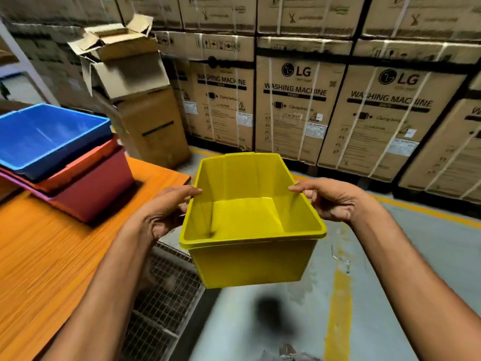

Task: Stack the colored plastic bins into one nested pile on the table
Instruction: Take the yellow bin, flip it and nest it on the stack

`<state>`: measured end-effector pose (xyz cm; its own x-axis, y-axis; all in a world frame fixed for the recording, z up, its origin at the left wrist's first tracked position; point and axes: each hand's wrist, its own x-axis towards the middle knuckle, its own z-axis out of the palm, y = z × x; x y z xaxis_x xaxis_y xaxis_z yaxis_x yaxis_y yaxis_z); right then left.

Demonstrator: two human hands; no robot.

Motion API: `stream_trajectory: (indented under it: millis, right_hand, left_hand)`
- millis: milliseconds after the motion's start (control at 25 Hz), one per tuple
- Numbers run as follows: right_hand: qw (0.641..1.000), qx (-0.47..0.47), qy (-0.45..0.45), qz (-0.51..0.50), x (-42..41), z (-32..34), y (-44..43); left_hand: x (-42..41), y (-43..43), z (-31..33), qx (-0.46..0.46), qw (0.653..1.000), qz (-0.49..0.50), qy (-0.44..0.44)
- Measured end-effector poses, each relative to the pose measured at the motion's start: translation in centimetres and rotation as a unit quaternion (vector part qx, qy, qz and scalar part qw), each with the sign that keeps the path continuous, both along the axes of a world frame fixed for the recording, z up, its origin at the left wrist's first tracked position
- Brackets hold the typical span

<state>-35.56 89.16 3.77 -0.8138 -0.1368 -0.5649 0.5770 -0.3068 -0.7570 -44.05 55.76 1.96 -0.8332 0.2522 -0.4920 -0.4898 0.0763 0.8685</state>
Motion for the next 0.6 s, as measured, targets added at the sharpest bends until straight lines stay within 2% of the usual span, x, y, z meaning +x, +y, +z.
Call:
stream_trajectory:
  millis: [280,520,600]
  right_hand:
    - [0.994,-0.027,0.065,0.085,-10.9,8.1,5.2]
    - [0.974,-0.103,0.138,0.147,-18.4,13.4,2.1]
    - [0.969,-0.101,0.153,0.167,-21.0,14.9,-0.1]
  left_hand:
    - [-4.8,3.6,7.4,0.083,0.99,0.11,0.011]
    - [-5.9,0.2,13.1,0.114,0.978,0.161,0.061]
    - [-6.4,-1.9,14.5,0.106,0.974,0.182,0.083]
